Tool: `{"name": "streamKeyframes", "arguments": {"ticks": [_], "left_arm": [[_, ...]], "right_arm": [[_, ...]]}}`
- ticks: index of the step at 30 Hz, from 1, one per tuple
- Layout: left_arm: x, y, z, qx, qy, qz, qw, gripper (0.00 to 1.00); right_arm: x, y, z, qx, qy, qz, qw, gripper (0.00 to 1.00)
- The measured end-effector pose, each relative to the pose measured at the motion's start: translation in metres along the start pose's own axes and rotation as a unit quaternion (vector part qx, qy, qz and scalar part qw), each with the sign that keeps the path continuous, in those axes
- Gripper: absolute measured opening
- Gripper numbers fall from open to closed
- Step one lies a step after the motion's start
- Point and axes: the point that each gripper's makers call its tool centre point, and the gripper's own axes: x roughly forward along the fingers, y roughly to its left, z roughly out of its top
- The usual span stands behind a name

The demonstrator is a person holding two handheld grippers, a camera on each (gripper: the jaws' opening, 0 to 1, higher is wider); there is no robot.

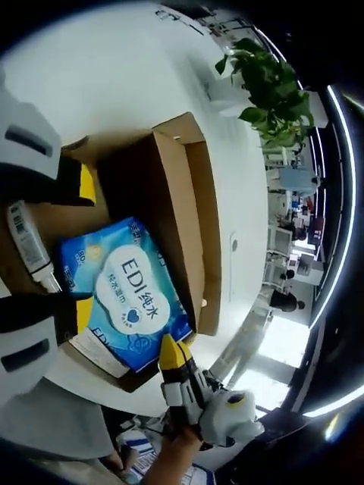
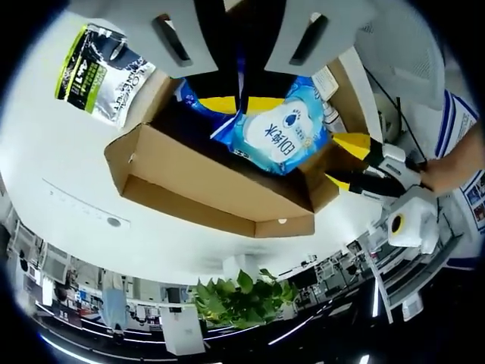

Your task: Operate the shoe box by opening the lid, removing the specified soft item, and placing it in the target area until the item is outside and the box remains undamaged.

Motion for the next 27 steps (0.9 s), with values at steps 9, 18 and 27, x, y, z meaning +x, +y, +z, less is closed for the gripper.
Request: {"name": "streamKeyframes", "arguments": {"ticks": [9,18,27], "left_arm": [[0.018,-0.002,-0.011,-0.027,0.034,-0.029,0.9986,0.37],[0.034,-0.012,-0.01,-0.089,0.045,-0.08,0.9919,0.3],[0.038,-0.02,-0.007,-0.138,0.041,-0.09,0.9854,0.19]], "right_arm": [[-0.007,-0.009,-0.006,-0.013,0.007,-0.004,0.9999,0.0],[-0.012,-0.012,-0.009,-0.034,0.011,-0.009,0.9993,0.0],[-0.013,-0.013,-0.011,-0.018,0.005,-0.009,0.9998,0.0]]}}
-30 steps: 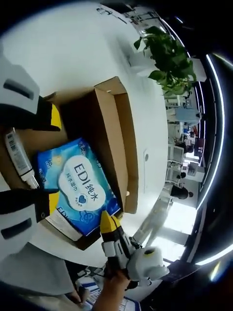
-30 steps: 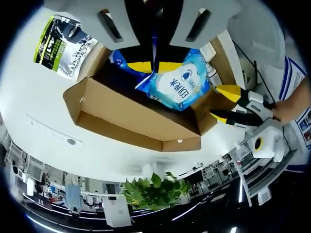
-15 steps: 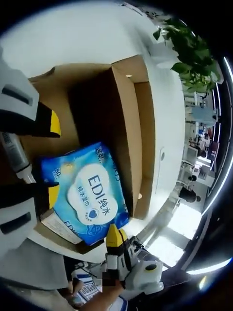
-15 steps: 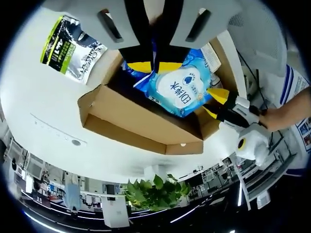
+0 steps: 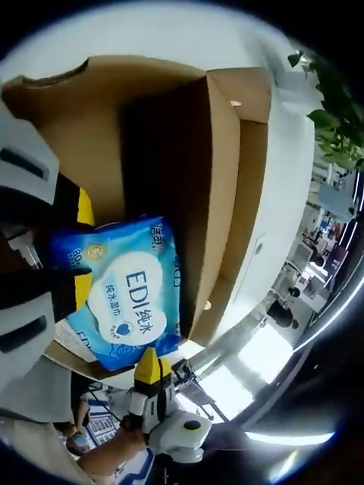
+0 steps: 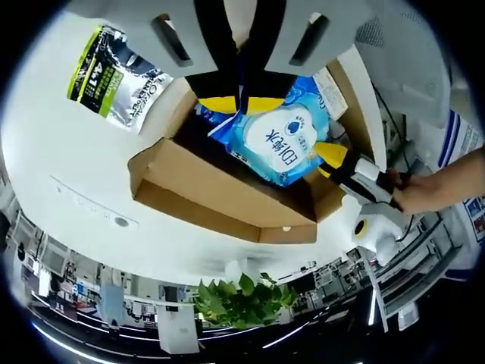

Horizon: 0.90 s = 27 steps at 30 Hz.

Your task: Operate the shoe box by opening the lid, removing the specified soft item, and placing it in the target area until the item is outside and the box remains undamaged.

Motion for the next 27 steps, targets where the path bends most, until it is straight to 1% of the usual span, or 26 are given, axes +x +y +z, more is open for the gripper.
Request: {"name": "streamKeyframes", "arguments": {"ticks": [3,5,7,14,21,27], "left_arm": [[-0.003,0.002,0.002,-0.006,-0.007,0.004,1.0,0.08],[-0.004,0.0,0.002,-0.019,-0.007,0.001,0.9998,0.06],[-0.005,-0.002,0.002,-0.016,-0.008,0.0,0.9998,0.05],[-0.013,-0.01,0.008,-0.016,-0.018,-0.009,0.9997,0.03],[-0.019,-0.021,0.007,-0.005,-0.019,-0.012,0.9997,0.03],[-0.028,-0.03,0.01,-0.008,-0.035,-0.013,0.9993,0.03]], "right_arm": [[-0.001,-0.001,-0.001,0.005,-0.001,-0.002,1.0,0.0],[-0.002,0.0,-0.001,0.015,-0.003,0.0,0.9999,0.0],[-0.003,-0.001,-0.001,0.026,-0.006,0.001,0.9996,0.0],[-0.01,-0.002,0.0,0.046,-0.012,0.0,0.9989,0.0],[-0.019,-0.001,0.006,0.056,-0.017,0.005,0.9982,0.0],[-0.029,0.001,0.011,0.069,-0.028,0.012,0.9972,0.0]]}}
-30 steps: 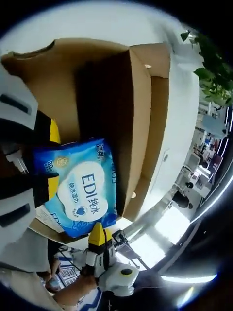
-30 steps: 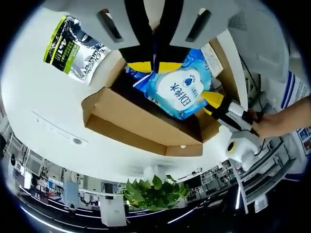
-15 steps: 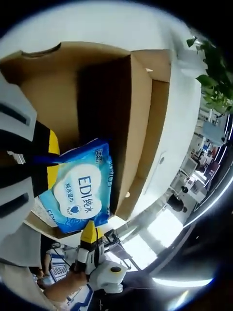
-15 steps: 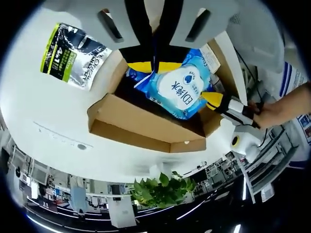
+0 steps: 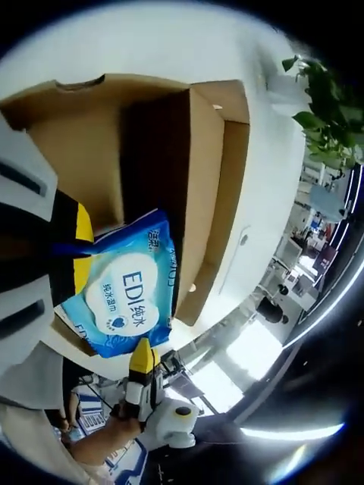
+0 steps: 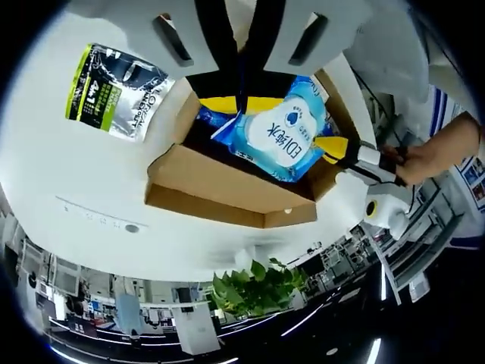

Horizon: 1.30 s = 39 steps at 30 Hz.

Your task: Operate the shoe box by opening the lid, removing the specified soft item, and placing it in the target area until the item is outside and the box remains undamaged.

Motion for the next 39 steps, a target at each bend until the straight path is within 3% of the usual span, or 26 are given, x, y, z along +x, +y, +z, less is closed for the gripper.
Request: {"name": "streamKeyframes", "arguments": {"ticks": [13,39], "left_arm": [[-0.004,-0.037,0.019,0.02,-0.02,-0.002,0.9996,0.02],[0.042,-0.107,0.035,0.042,-0.011,-0.035,0.9984,0.02]], "right_arm": [[-0.032,-0.016,0.012,0.055,-0.025,-0.006,0.9982,0.0],[-0.084,-0.083,0.011,0.104,-0.038,-0.065,0.9918,0.0]]}}
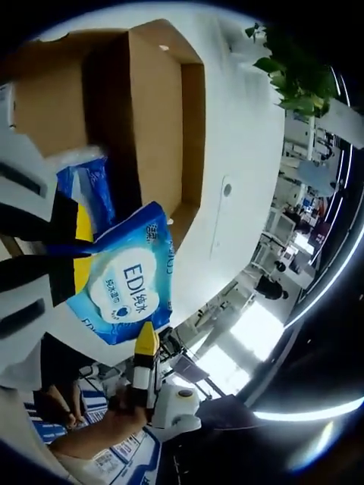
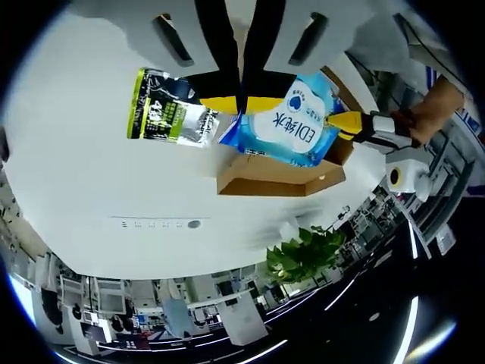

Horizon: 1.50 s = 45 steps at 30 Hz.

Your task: Operate the shoe box by opening the lid, removing the specified soft item, and placing it in the target area until the item is outside and the box remains undamaged.

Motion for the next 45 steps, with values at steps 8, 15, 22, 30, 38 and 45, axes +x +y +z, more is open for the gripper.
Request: {"name": "streamKeyframes", "arguments": {"ticks": [8,15,22,30,38,45], "left_arm": [[0.015,-0.018,0.006,0.007,0.003,-0.009,0.9999,0.02],[0.032,-0.038,0.009,0.028,0.01,-0.02,0.9994,0.02],[0.045,-0.05,0.009,0.036,0.014,-0.024,0.999,0.02],[0.064,-0.061,0.009,0.051,0.024,-0.027,0.998,0.02],[0.083,-0.065,0.009,0.058,0.037,-0.027,0.9973,0.02],[0.099,-0.064,0.007,0.061,0.046,-0.021,0.9969,0.02]], "right_arm": [[-0.013,-0.02,0.004,0.014,-0.008,-0.012,0.9998,0.0],[-0.026,-0.042,0.005,0.031,-0.016,-0.026,0.999,0.0],[-0.034,-0.059,0.004,0.038,-0.021,-0.039,0.9983,0.0],[-0.037,-0.079,0.003,0.038,-0.016,-0.053,0.9977,0.0],[-0.034,-0.099,-0.004,0.046,-0.007,-0.064,0.9969,0.0],[-0.025,-0.116,-0.009,0.054,0.001,-0.07,0.9961,0.0]]}}
